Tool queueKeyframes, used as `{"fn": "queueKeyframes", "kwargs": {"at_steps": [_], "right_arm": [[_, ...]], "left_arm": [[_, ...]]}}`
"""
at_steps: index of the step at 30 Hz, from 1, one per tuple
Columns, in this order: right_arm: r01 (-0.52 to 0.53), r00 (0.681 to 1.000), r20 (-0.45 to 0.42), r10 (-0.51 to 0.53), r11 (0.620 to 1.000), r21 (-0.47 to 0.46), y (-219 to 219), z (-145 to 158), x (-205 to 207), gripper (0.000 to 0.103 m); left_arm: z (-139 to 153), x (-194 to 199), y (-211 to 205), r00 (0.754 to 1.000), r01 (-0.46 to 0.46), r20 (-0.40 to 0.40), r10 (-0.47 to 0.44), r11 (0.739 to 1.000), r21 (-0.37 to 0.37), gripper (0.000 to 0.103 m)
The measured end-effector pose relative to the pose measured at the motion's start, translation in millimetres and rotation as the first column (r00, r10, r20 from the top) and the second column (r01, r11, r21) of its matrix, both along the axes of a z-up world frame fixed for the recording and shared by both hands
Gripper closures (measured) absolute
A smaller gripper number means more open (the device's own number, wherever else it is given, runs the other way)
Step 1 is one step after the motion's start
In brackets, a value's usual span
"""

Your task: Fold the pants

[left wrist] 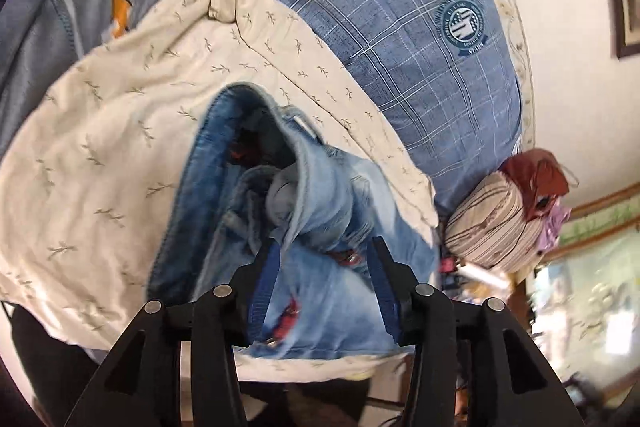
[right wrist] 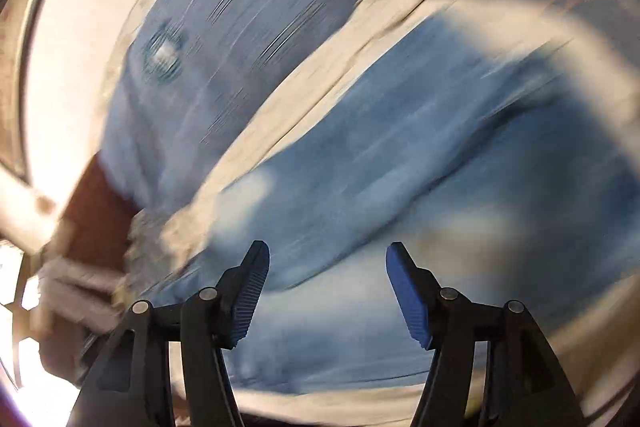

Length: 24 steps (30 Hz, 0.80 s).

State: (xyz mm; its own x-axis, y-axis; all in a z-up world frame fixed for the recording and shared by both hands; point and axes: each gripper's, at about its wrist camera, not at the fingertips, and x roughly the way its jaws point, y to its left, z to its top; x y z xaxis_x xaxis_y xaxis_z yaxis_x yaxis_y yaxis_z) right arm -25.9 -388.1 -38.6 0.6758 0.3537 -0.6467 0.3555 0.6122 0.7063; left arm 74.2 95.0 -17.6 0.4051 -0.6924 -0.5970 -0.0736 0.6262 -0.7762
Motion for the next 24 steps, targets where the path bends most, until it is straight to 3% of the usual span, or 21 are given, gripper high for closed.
{"fn": "queueKeyframes", "kwargs": {"at_steps": [3, 8, 10, 14, 16, 17, 18, 21, 24], "right_arm": [[-0.117, 0.993, 0.013, 0.116, 0.979, 0.167, 45, -12, 36, 0.035], [-0.228, 0.97, -0.005, 0.245, 0.912, 0.341, 110, -33, 81, 0.03], [-0.233, 0.965, -0.015, 0.261, 0.886, 0.401, 128, -43, 92, 0.029], [-0.177, 0.977, -0.021, 0.212, 0.86, 0.478, 144, -62, 109, 0.03], [-0.15, 0.984, -0.003, 0.175, 0.852, 0.502, 147, -67, 115, 0.042], [-0.149, 0.985, -0.002, 0.171, 0.862, 0.485, 147, -66, 114, 0.077], [-0.167, 0.983, 0.011, 0.182, 0.876, 0.453, 147, -60, 118, 0.089], [-0.237, 0.971, 0.123, 0.205, 0.889, 0.392, 144, -27, 112, 0.089], [-0.393, 0.917, 0.172, 0.359, 0.884, 0.251, 150, 10, 92, 0.089]], "left_arm": [[-3, 13, 0, 0.999, -0.028, -0.031, 0.028, 1.0, -0.004, 0.056], [-16, 31, 4, 0.996, -0.055, -0.066, 0.052, 0.998, -0.036, 0.051], [-23, 36, 2, 0.995, -0.061, -0.081, 0.058, 0.997, -0.04, 0.043], [-43, 59, -12, 0.99, -0.061, -0.131, 0.053, 0.997, -0.056, 0.044], [-42, 72, -19, 0.995, -0.024, -0.102, 0.017, 0.997, -0.072, 0.085], [-34, 79, -23, 0.997, 0.004, -0.075, -0.009, 0.998, -0.067, 0.085], [-23, 82, -25, 0.999, 0.014, -0.038, -0.017, 0.998, -0.06, 0.086], [20, 73, -32, 0.988, 0.076, 0.133, -0.075, 0.997, 0.0, 0.086], [49, 34, -39, 0.941, 0.164, 0.271, -0.203, 0.973, 0.161, 0.084]]}}
